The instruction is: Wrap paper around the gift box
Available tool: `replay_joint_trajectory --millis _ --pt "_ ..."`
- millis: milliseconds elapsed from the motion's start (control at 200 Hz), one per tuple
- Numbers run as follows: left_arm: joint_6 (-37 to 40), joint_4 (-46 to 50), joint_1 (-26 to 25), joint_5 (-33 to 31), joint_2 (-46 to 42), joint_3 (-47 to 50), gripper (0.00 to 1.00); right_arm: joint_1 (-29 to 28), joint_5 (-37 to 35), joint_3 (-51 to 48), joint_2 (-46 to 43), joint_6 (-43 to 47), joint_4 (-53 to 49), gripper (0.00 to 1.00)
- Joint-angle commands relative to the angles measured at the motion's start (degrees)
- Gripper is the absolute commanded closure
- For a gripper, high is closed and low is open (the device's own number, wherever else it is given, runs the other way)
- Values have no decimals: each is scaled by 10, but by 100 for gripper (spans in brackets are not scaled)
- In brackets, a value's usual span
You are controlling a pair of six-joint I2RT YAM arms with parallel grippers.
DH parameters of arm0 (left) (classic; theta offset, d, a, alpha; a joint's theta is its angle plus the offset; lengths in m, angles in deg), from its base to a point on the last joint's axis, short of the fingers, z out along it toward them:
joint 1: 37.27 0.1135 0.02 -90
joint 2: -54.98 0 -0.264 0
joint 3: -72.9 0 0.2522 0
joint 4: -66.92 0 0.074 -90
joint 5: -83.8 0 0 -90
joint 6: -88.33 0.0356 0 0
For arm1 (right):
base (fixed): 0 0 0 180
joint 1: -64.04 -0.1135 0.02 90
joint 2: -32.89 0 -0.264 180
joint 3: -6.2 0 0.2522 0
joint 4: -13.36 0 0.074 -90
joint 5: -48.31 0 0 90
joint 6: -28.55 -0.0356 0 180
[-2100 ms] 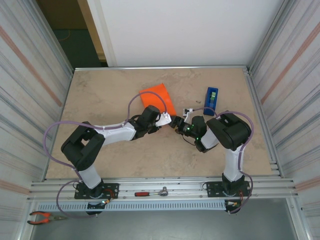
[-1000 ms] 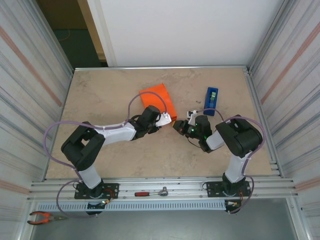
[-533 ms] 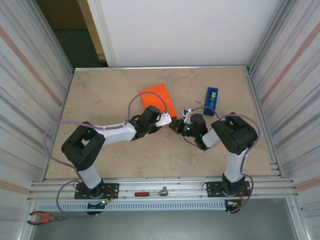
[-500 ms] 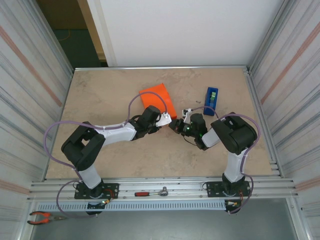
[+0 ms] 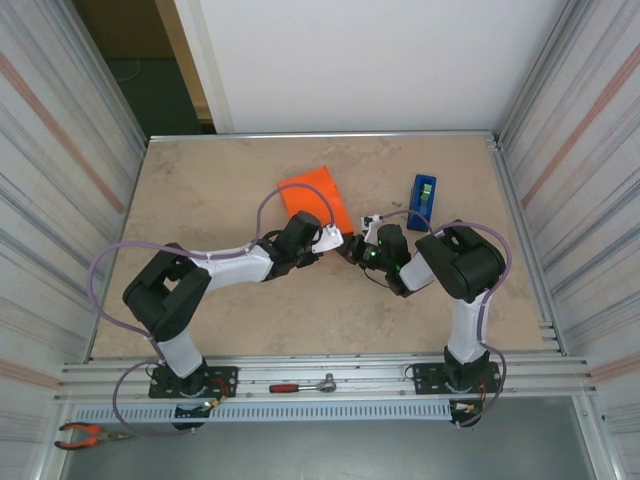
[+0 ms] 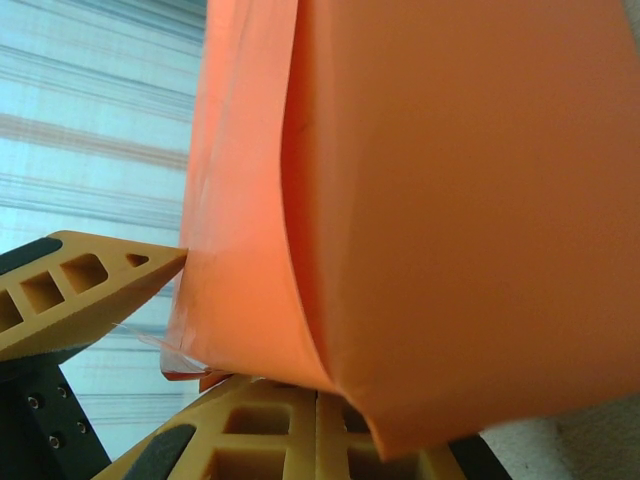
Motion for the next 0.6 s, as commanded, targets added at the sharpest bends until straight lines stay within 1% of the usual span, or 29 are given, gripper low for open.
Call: replay_joint_trajectory --millis 0,115,261,596 --pt "2 57 -10 26 30 10 55 -4 -8 -12 -7 3 11 100" --pt "1 58 -11 25 30 10 55 -5 -10 -35 -29 13 1 100" --pt "2 58 -11 26 31 9 55 -9 -12 -40 -41 24 -15 100" --pt "2 57 -11 25 31 10 55 -27 -19 -4 10 13 1 100"
